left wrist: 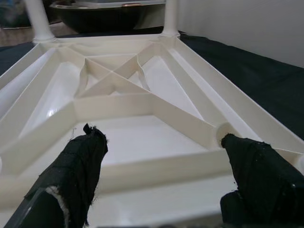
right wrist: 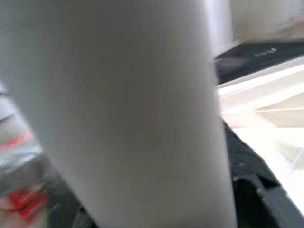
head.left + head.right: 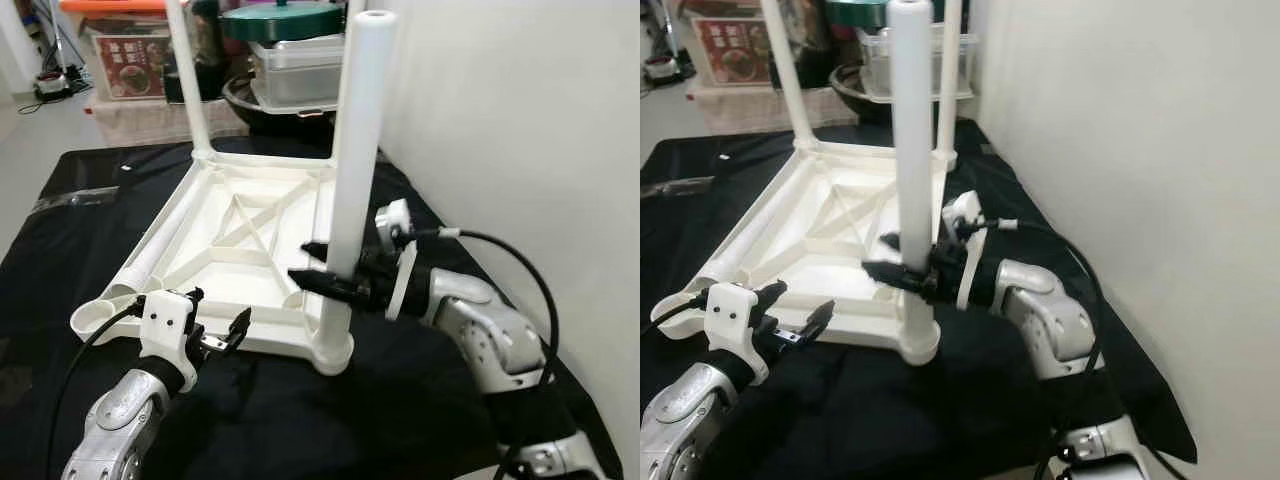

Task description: Building children table

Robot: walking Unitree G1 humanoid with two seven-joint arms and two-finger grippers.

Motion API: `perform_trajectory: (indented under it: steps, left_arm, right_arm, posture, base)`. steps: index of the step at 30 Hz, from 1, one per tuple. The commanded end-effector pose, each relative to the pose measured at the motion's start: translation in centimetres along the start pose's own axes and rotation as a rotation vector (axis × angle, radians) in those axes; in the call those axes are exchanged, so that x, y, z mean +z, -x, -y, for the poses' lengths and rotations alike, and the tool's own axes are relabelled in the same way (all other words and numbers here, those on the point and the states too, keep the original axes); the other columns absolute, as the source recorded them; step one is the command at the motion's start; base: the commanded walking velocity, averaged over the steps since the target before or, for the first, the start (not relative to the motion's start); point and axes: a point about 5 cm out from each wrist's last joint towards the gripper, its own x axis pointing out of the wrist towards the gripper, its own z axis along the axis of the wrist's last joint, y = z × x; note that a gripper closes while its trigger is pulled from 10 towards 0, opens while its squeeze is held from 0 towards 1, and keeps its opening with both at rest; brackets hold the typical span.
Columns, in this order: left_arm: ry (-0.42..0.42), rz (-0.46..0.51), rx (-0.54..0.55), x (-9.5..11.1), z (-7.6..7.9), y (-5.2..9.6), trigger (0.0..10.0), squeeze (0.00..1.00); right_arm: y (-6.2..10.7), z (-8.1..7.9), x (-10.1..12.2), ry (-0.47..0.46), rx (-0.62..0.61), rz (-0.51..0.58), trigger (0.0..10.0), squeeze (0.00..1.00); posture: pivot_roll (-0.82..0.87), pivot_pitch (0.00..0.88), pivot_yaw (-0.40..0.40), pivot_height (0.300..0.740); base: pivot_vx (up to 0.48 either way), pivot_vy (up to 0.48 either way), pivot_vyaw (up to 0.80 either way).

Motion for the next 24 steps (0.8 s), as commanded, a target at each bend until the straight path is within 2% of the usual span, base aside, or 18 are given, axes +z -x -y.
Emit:
perform_trajectory:
  steps: [1,2,3,4,6,8,9,10,15,16,17,18,19,20,21,22,23,24]
  left_arm:
    - [-0.011,-0.01,-0.002,-0.2,-0.1,0.2,10.0,0.0]
    - [-0.01,-0.011,-0.004,-0.2,-0.1,0.2,10.0,0.0]
    - [-0.01,-0.011,-0.004,-0.2,-0.1,0.2,10.0,0.0]
    - [-0.009,-0.012,-0.009,-0.2,0.0,0.1,10.0,0.0]
    - [-0.009,-0.012,-0.009,-0.2,0.0,0.1,10.0,0.0]
    - [-0.007,-0.013,-0.016,-0.2,0.2,0.0,10.0,0.0]
    - [-0.007,-0.013,-0.016,-0.2,0.2,0.0,10.0,0.0]
    - [-0.006,-0.013,-0.02,-0.2,0.2,0.0,10.0,0.0]
    - [-0.002,-0.015,-0.026,-0.2,0.1,0.1,10.0,0.0]
    - [-0.001,-0.016,-0.031,-0.1,0.2,0.1,10.0,0.0]
    - [-0.001,-0.016,-0.031,-0.1,0.2,0.1,10.0,0.0]
    - [-0.001,-0.017,-0.033,-0.1,0.2,0.1,10.0,0.0]
    - [-0.001,-0.017,-0.033,-0.1,0.2,0.1,10.0,0.0]
    - [0.001,-0.016,-0.034,-0.1,0.2,0.0,10.0,0.0]
    - [0.001,-0.016,-0.034,-0.1,0.2,0.0,10.0,0.0]
    - [0.001,-0.012,-0.032,-0.1,0.2,0.0,10.0,0.0]
    - [0.001,-0.009,-0.028,-0.1,0.2,0.0,10.0,0.0]
    - [0.001,-0.009,-0.028,-0.1,0.2,0.0,10.0,0.0]
  right_arm:
    - [1.1,5.1,-3.4,-0.105,-0.65,-0.135,0.0,0.0]
    - [3.6,7.2,-4.7,-0.175,-1.019,-0.166,0.0,0.0]
    - [3.6,7.2,-4.7,-0.175,-1.019,-0.166,0.0,0.0]
    - [7.3,8.1,-6.1,-0.213,-1.352,-0.195,0.0,0.0]
    - [7.3,8.1,-6.1,-0.213,-1.352,-0.195,0.0,0.0]
    - [13.3,7.0,-8.6,-0.172,-1.706,-0.279,0.0,0.0]
    - [13.3,7.0,-8.6,-0.172,-1.706,-0.279,0.0,0.0]
    - [14.7,5.3,-9.7,-0.174,-1.716,-0.318,10.0,0.0]
    - [13.5,4.2,-9.3,-0.206,-1.618,-0.247,10.0,0.0]
    - [10.6,4.1,-7.3,-0.227,-1.414,-0.061,10.0,1.0]
    - [10.6,4.1,-7.3,-0.227,-1.414,-0.061,10.0,1.0]
    - [7.8,3.8,-5.4,-0.278,-1.189,0.076,10.0,1.0]
    - [7.8,3.8,-5.4,-0.278,-1.189,0.076,10.0,1.0]
    - [5.4,3.5,-3.1,-0.261,-0.935,0.154,10.0,1.0]
    - [5.4,3.5,-3.1,-0.261,-0.935,0.154,10.0,1.0]
    - [3.7,2.8,-0.7,-0.244,-0.649,0.204,10.0,0.0]
    - [3.1,2.4,1.0,-0.211,-0.444,0.213,10.0,0.0]
    - [3.1,2.4,1.0,-0.211,-0.444,0.213,10.0,0.0]
  posture:
    - [0.09,0.0,-0.062,0.74]
    - [0.08,0.0,-0.056,0.74]
    - [0.08,0.0,-0.056,0.74]
    - [0.07,0.0,-0.053,0.74]
    - [0.07,0.0,-0.053,0.74]
    - [0.07,0.0,-0.046,0.74]
    - [0.07,0.0,-0.046,0.74]
    - [0.03,0.0,-0.023,0.74]
    - [0.03,0.0,-0.023,0.74]
    - [0.03,0.0,-0.024,0.74]
    - [0.03,0.0,-0.024,0.74]
    - [0.03,0.0,-0.024,0.74]
    - [0.03,0.0,-0.024,0.74]
    - [0.04,0.0,-0.03,0.74]
    - [0.04,0.0,-0.03,0.74]
    - [0.05,0.0,-0.039,0.74]
    - [0.06,0.0,-0.047,0.74]
    - [0.06,0.0,-0.047,0.74]
  base:
    - [0.0,0.0,0.0]
    - [0.0,0.0,0.0]
    - [0.0,0.0,0.0]
    - [0.0,0.0,0.0]
    - [0.0,0.0,0.0]
    - [0.0,0.0,0.0]
    - [0.0,0.0,0.0]
    - [0.0,0.0,0.0]
    - [0.0,0.0,0.0]
    - [0.0,0.0,0.0]
    - [0.0,0.0,0.0]
    - [0.0,0.0,0.0]
    - [0.0,0.0,0.0]
    - [0.0,0.0,0.0]
    - [0.0,0.0,0.0]
    - [0.0,0.0,0.0]
    - [0.0,0.0,0.0]
    - [0.0,0.0,0.0]
